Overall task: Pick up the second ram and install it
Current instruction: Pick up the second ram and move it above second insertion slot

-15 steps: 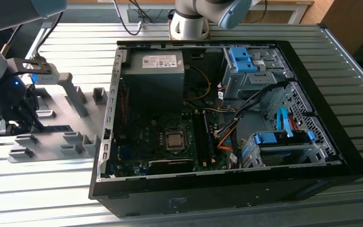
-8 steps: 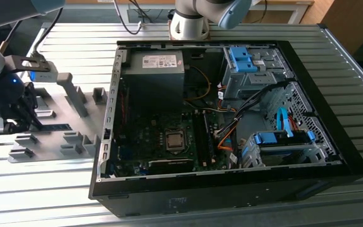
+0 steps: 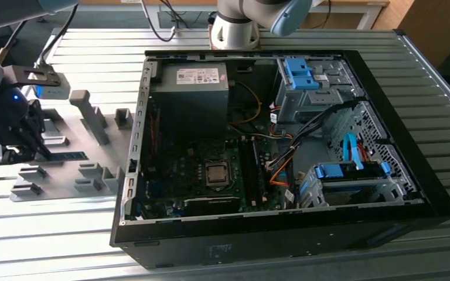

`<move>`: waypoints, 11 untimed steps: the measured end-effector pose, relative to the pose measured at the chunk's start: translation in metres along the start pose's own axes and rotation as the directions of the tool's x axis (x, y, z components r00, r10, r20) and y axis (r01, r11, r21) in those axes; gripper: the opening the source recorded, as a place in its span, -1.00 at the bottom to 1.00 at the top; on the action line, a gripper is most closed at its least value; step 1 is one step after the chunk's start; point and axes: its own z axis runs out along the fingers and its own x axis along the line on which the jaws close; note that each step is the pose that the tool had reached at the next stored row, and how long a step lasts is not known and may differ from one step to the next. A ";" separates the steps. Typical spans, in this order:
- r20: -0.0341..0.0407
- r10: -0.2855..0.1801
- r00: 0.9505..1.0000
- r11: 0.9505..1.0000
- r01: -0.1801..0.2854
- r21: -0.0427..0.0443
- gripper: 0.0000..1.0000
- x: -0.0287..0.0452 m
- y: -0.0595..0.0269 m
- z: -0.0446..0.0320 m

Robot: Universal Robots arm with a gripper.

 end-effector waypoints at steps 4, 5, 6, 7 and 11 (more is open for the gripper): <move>0.000 0.000 1.000 1.000 0.000 0.000 -0.72 0.0000 0.0001 -0.0024; 0.000 0.000 1.000 1.000 0.000 0.000 -0.72 -0.0001 0.0001 -0.0030; 0.000 0.000 1.000 1.000 0.000 0.000 -0.72 -0.0001 0.0001 -0.0036; 0.000 0.000 1.000 1.000 0.000 0.000 -0.72 -0.0001 0.0001 -0.0042; 0.000 0.000 1.000 1.000 0.000 0.000 -0.72 -0.0001 0.0002 -0.0060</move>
